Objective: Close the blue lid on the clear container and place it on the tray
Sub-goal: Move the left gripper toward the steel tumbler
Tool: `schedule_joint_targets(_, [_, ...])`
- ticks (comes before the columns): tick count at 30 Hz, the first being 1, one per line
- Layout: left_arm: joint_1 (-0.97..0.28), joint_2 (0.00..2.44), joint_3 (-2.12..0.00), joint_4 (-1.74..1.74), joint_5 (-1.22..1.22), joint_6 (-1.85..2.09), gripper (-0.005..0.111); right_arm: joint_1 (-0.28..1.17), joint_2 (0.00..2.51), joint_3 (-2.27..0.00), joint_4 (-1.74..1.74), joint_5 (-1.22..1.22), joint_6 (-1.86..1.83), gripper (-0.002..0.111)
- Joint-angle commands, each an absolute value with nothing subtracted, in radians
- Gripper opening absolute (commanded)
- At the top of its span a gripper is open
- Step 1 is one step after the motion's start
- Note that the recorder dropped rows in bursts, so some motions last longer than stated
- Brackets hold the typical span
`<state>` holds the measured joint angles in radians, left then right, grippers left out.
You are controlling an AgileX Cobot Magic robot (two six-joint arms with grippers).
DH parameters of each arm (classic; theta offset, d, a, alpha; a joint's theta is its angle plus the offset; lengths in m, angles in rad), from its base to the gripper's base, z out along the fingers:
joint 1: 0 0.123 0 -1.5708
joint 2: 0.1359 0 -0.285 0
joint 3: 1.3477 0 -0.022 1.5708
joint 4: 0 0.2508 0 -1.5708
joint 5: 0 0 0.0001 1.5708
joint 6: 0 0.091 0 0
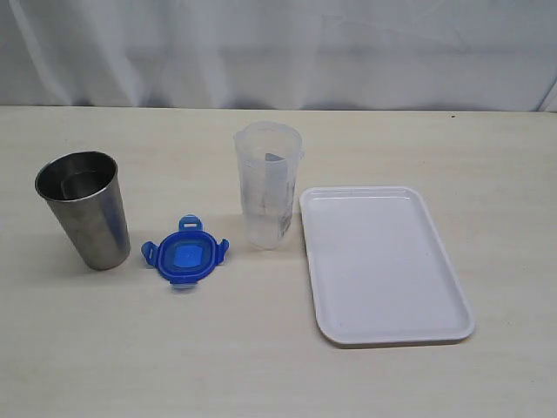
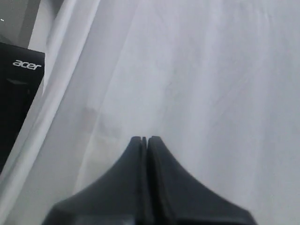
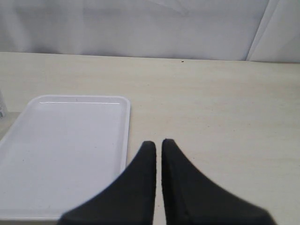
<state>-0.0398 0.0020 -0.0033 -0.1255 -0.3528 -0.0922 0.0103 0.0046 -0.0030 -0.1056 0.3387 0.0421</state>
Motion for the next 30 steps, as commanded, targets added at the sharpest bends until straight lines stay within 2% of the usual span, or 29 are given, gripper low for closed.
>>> schedule_joint_targets(1, [-0.047,0.024,-0.085,-0.139,-0.406,-0.163,0.001,0.012,0.0,0.0,-0.101,0.342,0.045,0.005])
schedule_joint_targets(3, [-0.047,0.068,-0.132,-0.1,-0.437,-0.163,0.008,0.012,0.0,0.0,-0.101,0.342,0.045,0.005])
schedule_joint_targets(5, [-0.047,0.122,-0.178,-0.046,-0.481,-0.163,0.022,0.012,0.0,0.0,-0.101,0.342,0.045,0.005])
schedule_joint_targets(7, [-0.047,0.188,-0.213,-0.033,-0.51,-0.165,0.044,0.012,0.0,0.0,-0.101,0.342,0.045,0.005])
schedule_joint_targets(10, [-0.047,0.292,-0.235,0.019,-0.543,-0.165,0.085,0.012,0.0,0.0,-0.101,0.342,0.045,0.005])
schedule_joint_targets(12, [-0.047,0.358,-0.245,0.072,-0.548,-0.192,0.104,0.012,0.0,0.0,-0.101,0.342,0.045,0.005])
schedule_joint_targets(24, [-0.047,0.823,-0.246,0.212,-0.602,-0.26,0.105,0.014,0.0,0.0,-0.101,0.342,0.045,0.005])
schedule_joint_targets(25, [-0.047,0.924,-0.244,0.252,-0.64,-0.262,0.105,0.014,0.0,0.0,-0.101,0.342,0.045,0.005])
schedule_joint_targets(30, [-0.047,1.12,-0.233,0.309,-0.768,-0.258,0.105,0.014,0.0,0.0,-0.101,0.342,0.045,0.005])
